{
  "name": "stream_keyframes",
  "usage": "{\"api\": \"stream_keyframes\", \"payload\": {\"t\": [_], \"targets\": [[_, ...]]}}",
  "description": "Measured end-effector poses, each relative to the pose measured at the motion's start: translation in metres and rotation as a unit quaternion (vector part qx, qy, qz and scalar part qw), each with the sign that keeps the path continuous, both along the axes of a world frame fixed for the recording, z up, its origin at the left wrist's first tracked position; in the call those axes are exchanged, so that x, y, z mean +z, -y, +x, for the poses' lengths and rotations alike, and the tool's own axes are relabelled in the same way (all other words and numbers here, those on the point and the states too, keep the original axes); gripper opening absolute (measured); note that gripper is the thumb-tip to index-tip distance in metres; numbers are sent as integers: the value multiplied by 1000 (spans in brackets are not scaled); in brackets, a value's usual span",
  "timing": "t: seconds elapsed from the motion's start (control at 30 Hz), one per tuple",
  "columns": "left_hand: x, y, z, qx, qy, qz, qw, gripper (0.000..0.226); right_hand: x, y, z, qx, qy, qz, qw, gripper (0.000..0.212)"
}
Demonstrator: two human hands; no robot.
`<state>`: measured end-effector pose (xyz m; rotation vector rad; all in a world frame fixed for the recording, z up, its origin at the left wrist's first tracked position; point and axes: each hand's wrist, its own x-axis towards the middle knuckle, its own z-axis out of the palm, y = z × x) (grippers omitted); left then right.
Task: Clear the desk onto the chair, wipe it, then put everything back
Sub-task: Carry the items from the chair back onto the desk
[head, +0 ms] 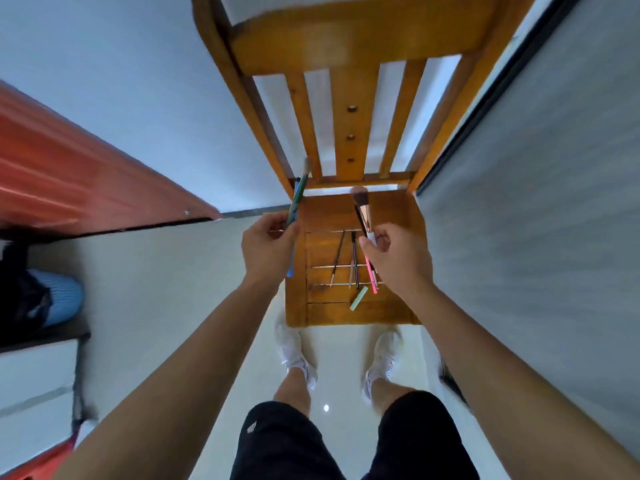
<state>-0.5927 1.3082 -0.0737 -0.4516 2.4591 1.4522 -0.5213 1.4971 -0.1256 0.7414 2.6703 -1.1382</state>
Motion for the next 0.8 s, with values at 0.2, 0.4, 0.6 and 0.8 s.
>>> {"api": "stream_keyframes", "payload": {"t": [0.2,0.4,0.6,0.8], "targets": [[142,55,29,135,-93,24,986,25,138,44,-30,110,-101,-53,987,18],[238,143,85,253,-171,78,949,9,261,132,-29,247,-209,-61,944,18],[307,281,185,340,-270,94,896,7,336,280,24,347,-271,-87,894,17],[342,470,367,456,-322,41,829,6,365,498,128,438,-302,-154,833,19]]}}
